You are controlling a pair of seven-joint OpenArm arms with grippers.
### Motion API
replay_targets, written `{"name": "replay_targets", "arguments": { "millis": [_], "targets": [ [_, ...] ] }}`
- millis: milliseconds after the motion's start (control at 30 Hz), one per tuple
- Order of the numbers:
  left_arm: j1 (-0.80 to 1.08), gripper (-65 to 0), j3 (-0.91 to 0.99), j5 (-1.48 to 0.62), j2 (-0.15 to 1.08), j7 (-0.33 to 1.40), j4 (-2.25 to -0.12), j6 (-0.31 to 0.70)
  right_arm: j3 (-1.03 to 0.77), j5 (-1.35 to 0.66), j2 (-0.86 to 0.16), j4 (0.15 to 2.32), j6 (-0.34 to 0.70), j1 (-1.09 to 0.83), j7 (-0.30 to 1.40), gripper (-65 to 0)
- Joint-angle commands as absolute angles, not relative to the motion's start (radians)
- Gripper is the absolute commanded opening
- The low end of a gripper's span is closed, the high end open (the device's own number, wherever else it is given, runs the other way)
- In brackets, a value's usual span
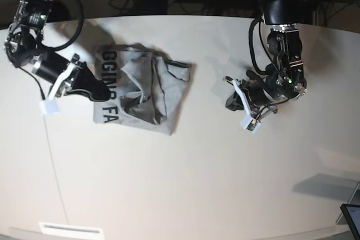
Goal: Fold the T-shirt properly
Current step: 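Release the folded end with the right gripper and withdraw both grippers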
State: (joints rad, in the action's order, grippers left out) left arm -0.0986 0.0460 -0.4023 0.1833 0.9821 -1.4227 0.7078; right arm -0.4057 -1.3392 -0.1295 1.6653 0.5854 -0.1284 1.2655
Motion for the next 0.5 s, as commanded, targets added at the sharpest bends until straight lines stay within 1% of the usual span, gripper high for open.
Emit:
{"name": "replay_targets", "arguments": {
  "millis": [0, 100, 233, 467],
  "targets": [
    [-0.094, -65.0, 0.048, -0.361, 0.202, 1.030, -1.431, 0.698, -0.400, -1.359, -0.136, 1.656, 0.590, -0.107, 1.250, -61.7],
    [-0.077, -65.0, 0.050, -0.361, 0.216, 1.029, -1.438, 0.698, -0.384, -1.348, -0.136, 1.580, 0.590, -0.056, 1.250, -61.8],
    [-0.074, -65.0, 0.050, -0.361, 0.229, 1.029, -1.440, 0.698, -0.386, -1.241, -0.140, 1.515, 0.593, -0.007, 1.250, -62.1],
    [-0.070, -65.0, 0.051, -0.361, 0.240, 1.027, -1.445, 0.698, -0.360, -1.218, -0.134, 1.504, 0.593, -0.004, 1.250, -62.1]
  ]
}}
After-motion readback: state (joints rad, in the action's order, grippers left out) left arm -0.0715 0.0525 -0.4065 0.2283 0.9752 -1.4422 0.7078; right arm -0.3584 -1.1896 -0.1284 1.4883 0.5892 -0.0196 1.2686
